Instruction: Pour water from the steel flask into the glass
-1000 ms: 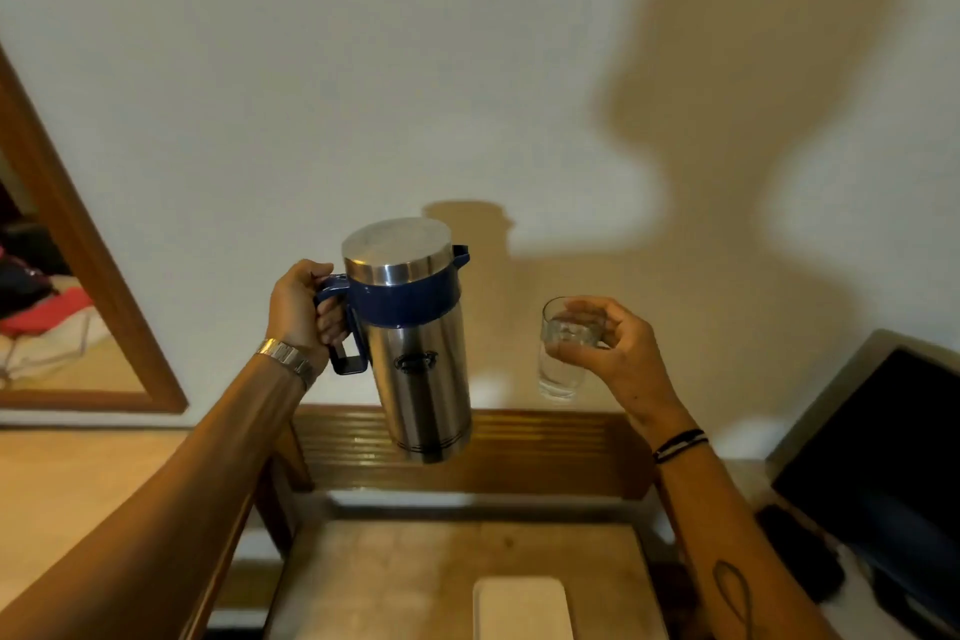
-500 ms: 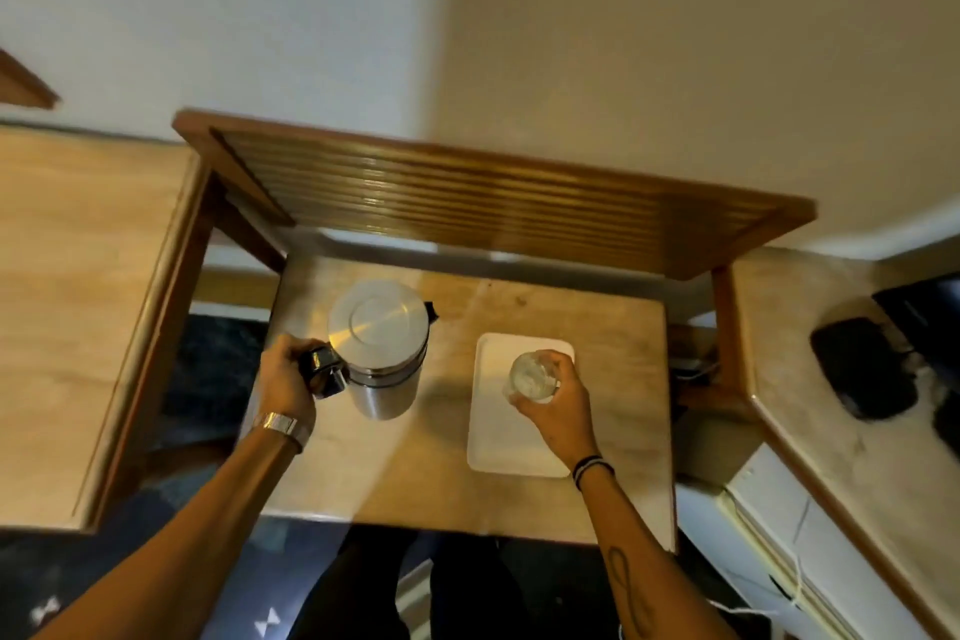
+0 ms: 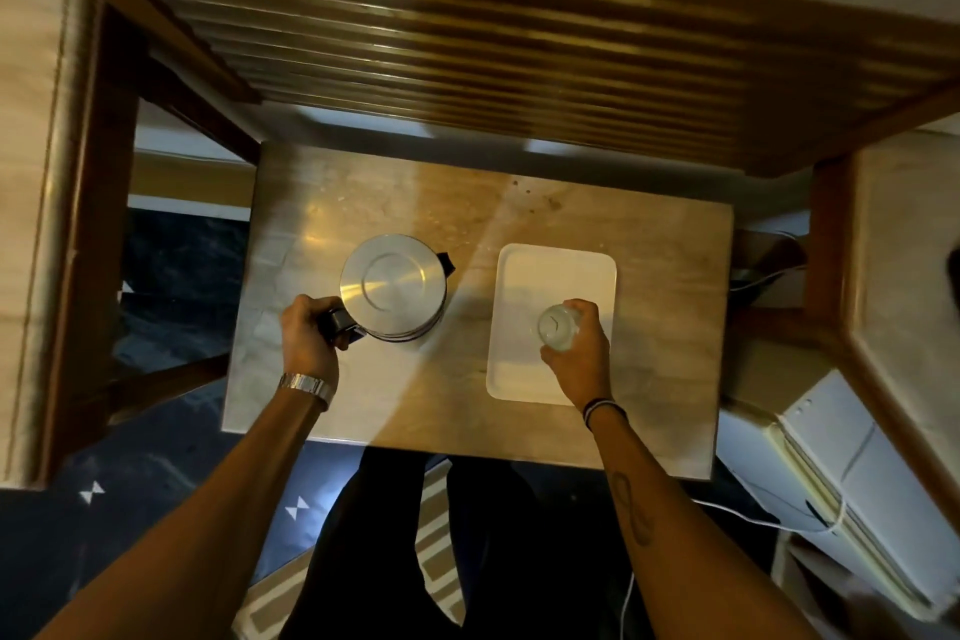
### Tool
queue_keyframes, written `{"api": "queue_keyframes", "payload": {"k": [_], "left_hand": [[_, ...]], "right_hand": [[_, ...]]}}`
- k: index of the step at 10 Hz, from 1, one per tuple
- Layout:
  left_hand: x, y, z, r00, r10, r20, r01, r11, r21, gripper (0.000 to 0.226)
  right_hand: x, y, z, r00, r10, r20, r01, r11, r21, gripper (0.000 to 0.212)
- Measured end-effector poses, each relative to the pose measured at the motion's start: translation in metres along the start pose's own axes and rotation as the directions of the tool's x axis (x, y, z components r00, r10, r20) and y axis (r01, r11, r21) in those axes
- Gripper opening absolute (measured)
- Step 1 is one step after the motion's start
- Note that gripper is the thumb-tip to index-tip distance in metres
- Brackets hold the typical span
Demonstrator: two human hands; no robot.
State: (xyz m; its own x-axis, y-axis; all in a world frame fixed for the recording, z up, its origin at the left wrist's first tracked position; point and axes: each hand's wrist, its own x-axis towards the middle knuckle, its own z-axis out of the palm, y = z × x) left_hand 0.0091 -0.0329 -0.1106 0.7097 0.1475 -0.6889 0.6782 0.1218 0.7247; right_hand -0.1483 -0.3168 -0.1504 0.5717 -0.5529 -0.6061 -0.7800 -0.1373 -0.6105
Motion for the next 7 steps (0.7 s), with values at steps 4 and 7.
{"api": "queue_keyframes", "payload": {"k": [4, 7], "left_hand": [[0.005, -0.014, -0.036, 0.996, 0.083, 0.010, -0.084, 0.973, 0.214, 0.048], [-0.029, 0.034, -0.050, 0.956, 0.211, 0.206, -0.283, 0.852, 0.441, 0.020]], "right_hand": [[-0.004, 0.013, 0.014, 1.000, 0.014, 0.001, -0.013, 0.999, -0.038, 0.079], [-0.056, -0.041, -0.030, 0.986, -0.164, 0.031, 0.167, 0.962, -0.217, 0.098]]}}
